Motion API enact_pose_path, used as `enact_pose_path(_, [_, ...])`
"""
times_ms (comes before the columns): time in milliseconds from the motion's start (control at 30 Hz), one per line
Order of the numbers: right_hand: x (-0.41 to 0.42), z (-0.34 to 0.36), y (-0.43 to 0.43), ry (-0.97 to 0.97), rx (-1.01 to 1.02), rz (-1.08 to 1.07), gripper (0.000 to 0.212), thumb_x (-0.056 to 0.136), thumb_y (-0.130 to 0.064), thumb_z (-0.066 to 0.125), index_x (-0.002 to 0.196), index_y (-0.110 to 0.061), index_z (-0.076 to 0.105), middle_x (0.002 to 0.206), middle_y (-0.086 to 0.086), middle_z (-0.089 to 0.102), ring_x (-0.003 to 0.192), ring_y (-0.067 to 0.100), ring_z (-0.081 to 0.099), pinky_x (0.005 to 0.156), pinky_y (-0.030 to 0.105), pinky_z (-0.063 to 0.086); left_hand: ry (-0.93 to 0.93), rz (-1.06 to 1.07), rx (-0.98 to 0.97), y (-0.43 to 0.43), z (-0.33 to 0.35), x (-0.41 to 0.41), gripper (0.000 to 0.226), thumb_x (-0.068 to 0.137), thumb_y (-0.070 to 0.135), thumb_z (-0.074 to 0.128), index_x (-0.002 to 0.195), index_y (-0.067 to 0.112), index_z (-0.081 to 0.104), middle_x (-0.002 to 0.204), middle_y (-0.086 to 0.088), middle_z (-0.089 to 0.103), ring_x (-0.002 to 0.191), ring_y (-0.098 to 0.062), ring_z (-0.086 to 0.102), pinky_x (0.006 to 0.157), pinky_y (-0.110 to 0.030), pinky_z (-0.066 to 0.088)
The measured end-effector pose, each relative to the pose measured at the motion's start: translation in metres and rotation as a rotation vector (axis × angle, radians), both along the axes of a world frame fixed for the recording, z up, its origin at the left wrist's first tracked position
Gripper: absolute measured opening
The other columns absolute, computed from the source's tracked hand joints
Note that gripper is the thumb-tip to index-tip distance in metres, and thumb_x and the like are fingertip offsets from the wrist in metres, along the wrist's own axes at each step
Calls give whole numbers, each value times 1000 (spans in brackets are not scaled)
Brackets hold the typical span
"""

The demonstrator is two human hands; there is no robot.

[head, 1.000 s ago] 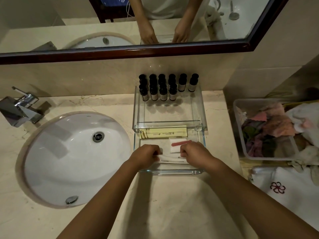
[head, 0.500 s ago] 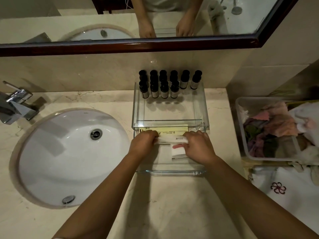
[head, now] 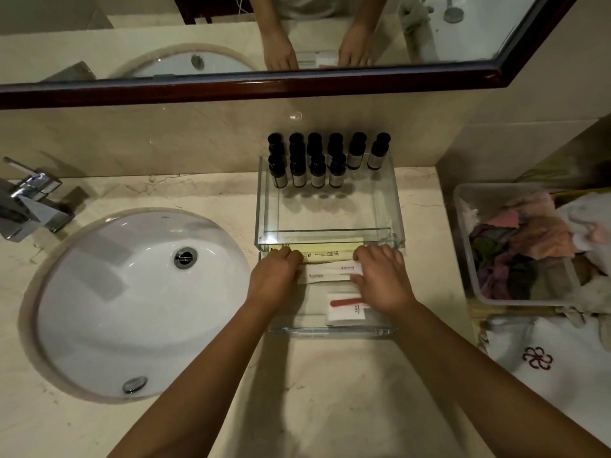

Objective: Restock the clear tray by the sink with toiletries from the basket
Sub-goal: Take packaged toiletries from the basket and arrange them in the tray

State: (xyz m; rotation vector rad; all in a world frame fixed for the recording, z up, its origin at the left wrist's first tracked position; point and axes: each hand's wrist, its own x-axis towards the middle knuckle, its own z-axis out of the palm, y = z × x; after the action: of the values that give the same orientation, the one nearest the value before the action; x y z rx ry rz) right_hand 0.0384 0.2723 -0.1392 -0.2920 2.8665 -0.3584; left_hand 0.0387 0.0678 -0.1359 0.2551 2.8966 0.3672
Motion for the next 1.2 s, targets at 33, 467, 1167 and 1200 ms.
enact_pose_path(33, [1,-1,0,38,6,1,26,84,-26,64,105,-13,58,111,8,57,106,29,49,95,39,33,41,-22,-25,1,2,1,21,77,7,68,97,9,65,91,-7,64,82,-28,61,56,-33,45])
enact_pose_path(467, [28,-8,-12,-139,-137,65,31,88,-30,58,114,-14,61,113,6,60,105,28,52,91,33,37,-34,-8,-119,11,1,26,49,70,9,77,115,9,59,102,-12,61,86,-28,60,60,-35,52])
enact_pose_path(1167, [38,14,12,2,-207,-16,22,81,0,60,100,-6,67,97,11,64,91,33,58,78,37,47,128,-6,-73,-7,13,75,52,43,1,86,92,9,71,94,-8,71,76,-25,68,46,-26,50])
enact_pose_path(1200, [35,20,12,3,-208,-41,22,84,-2,58,103,-7,66,101,11,63,95,32,57,80,36,45,149,9,-45,-11,15,79,47,47,-2,84,92,8,71,94,-10,70,77,-27,68,45,-27,50])
